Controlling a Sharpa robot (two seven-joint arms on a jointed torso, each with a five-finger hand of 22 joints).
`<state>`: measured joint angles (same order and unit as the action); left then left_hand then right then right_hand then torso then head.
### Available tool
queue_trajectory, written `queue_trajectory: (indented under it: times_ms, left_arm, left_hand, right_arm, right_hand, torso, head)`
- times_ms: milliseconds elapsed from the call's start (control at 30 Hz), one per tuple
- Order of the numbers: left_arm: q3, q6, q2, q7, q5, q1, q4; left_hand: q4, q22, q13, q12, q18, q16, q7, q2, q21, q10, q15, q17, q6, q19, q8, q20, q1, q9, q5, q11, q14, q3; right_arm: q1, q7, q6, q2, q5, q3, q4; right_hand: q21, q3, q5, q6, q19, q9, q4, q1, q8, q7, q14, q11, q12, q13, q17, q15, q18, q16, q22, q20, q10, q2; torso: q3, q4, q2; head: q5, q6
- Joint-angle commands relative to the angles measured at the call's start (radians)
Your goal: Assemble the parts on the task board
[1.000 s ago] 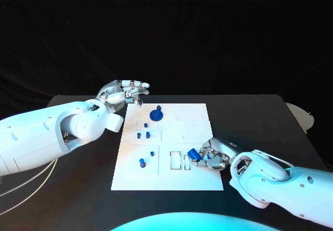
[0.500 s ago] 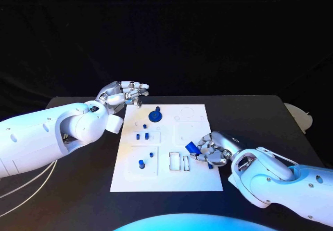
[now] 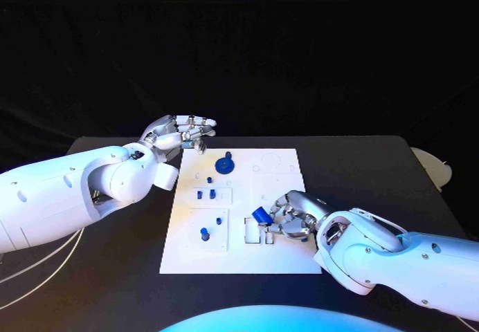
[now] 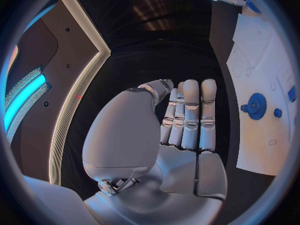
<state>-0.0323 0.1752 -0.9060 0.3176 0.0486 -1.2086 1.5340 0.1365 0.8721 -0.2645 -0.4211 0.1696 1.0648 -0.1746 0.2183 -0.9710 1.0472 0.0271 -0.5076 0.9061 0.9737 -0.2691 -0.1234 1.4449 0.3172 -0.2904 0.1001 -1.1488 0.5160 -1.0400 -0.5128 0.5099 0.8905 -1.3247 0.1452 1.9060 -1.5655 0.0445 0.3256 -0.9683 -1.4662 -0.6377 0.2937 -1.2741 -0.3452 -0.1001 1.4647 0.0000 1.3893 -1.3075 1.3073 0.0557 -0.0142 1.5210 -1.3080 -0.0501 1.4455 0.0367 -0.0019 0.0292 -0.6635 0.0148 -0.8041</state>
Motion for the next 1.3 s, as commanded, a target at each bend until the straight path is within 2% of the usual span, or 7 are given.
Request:
queue_trajectory:
  times_ms: [33,800,867,900,933,1033,1300]
  left_arm:
    - [0.001,-0.015,0.002,0.006,-0.005,0.0,0.003]
    - [0.001,-0.017,-0.002,0.003,-0.005,0.0,0.007]
    - [0.001,-0.017,-0.003,0.003,-0.005,0.0,0.007]
    - [0.001,-0.017,-0.003,0.002,-0.005,0.0,0.007]
    - [0.001,-0.017,-0.003,0.002,-0.005,0.0,0.007]
    - [0.001,-0.016,-0.004,0.002,-0.005,-0.001,0.008]
    - [0.001,-0.015,-0.006,0.0,-0.005,-0.001,0.01]
  left_hand:
    - [-0.002,-0.001,-0.001,-0.006,0.006,-0.005,-0.003,-0.008,0.006,-0.009,0.002,0.001,-0.007,-0.006,0.004,-0.001,-0.002,0.001,-0.005,0.002,0.008,0.001]
    - [-0.002,-0.001,-0.001,-0.006,0.006,-0.005,-0.003,-0.008,0.006,-0.009,0.002,0.001,-0.007,-0.006,0.004,-0.001,-0.002,0.001,-0.005,0.002,0.008,0.001]
    - [-0.002,-0.001,-0.001,-0.006,0.006,-0.005,-0.003,-0.008,0.006,-0.009,0.002,0.001,-0.007,-0.006,0.004,-0.001,-0.002,0.001,-0.005,0.002,0.008,0.001]
    - [-0.002,-0.001,-0.001,-0.006,0.006,-0.005,-0.003,-0.008,0.006,-0.009,0.002,0.001,-0.007,-0.006,0.004,-0.001,-0.002,0.001,-0.005,0.002,0.008,0.001]
    - [-0.002,-0.001,-0.001,-0.006,0.006,-0.005,-0.003,-0.008,0.006,-0.009,0.002,0.001,-0.007,-0.006,0.004,-0.001,-0.002,0.001,-0.005,0.002,0.008,0.001]
    - [-0.002,-0.001,-0.001,-0.006,0.006,-0.005,-0.003,-0.008,0.006,-0.009,0.002,0.001,-0.007,-0.006,0.004,-0.001,-0.002,0.001,-0.005,0.002,0.008,0.001]
    - [-0.002,-0.001,-0.002,-0.008,0.006,-0.005,-0.003,-0.009,0.006,-0.01,0.002,0.001,-0.008,-0.005,0.004,-0.001,-0.002,0.001,-0.006,0.002,0.008,0.002]
  right_arm:
    - [0.007,0.004,-0.071,-0.018,0.048,0.001,-0.011]
    - [0.014,-0.004,-0.097,-0.057,0.044,0.001,-0.045]
    - [0.014,-0.005,-0.094,-0.059,0.04,0.001,-0.048]
    - [0.013,-0.006,-0.091,-0.06,0.038,0.001,-0.05]
    - [0.013,-0.006,-0.088,-0.061,0.036,0.001,-0.052]
    - [0.013,-0.005,-0.08,-0.063,0.032,0.001,-0.056]
    - [0.012,-0.002,-0.048,-0.067,0.012,0.001,-0.062]
  right_hand:
    - [-0.005,-0.002,0.009,-0.042,-0.105,-0.014,0.001,0.019,-0.009,0.029,0.082,-0.003,-0.008,-0.063,0.142,0.009,0.014,0.002,-0.263,0.004,0.0,-0.007]
    - [-0.005,-0.03,0.012,-0.073,-0.105,-0.037,0.002,0.124,-0.039,0.045,0.083,-0.016,-0.009,-0.074,0.145,0.021,0.014,0.003,-0.263,0.015,0.009,-0.025]
    - [-0.005,-0.047,-0.014,-0.073,-0.105,-0.042,0.001,0.158,-0.044,0.046,0.083,-0.017,-0.011,-0.074,0.144,0.022,0.014,0.003,-0.263,0.016,0.01,-0.026]
    - [-0.005,-0.057,-0.04,-0.073,-0.105,-0.045,0.001,0.173,-0.047,0.046,0.083,-0.017,-0.012,-0.074,0.143,0.022,0.014,0.002,-0.263,0.016,0.009,-0.029]
    - [-0.005,-0.075,-0.087,-0.071,-0.105,-0.05,0.001,0.197,-0.052,0.046,0.082,-0.017,-0.018,-0.072,0.141,0.022,0.014,0.002,-0.263,0.017,0.007,-0.035]
    - [-0.005,-0.11,-0.136,-0.06,-0.105,-0.058,0.002,0.223,-0.056,0.044,0.081,-0.015,-0.04,-0.055,0.135,0.021,0.014,-0.002,-0.263,0.016,-0.005,-0.033]
    - [0.007,-0.187,-0.224,-0.035,-0.1,-0.068,0.002,0.258,-0.06,0.035,0.076,-0.007,-0.105,-0.006,0.115,0.014,0.011,-0.012,-0.259,0.01,-0.041,-0.027]
  torso:
    - [0.0001,-0.0004,0.0]
    - [-0.0005,0.001,0.0]
    - [-0.0007,0.0008,0.0]
    - [-0.0007,0.0007,0.0]
    - [-0.0007,0.0007,0.001]
    - [-0.0011,-0.0001,0.0]
    - [0.0001,0.0012,0.0]
  head:
    - [0.002,-0.003]
    - [0.005,-0.009]
    - [0.004,-0.009]
    - [0.004,-0.009]
    - [0.004,-0.01]
    - [0.004,-0.01]
    - [0.006,-0.011]
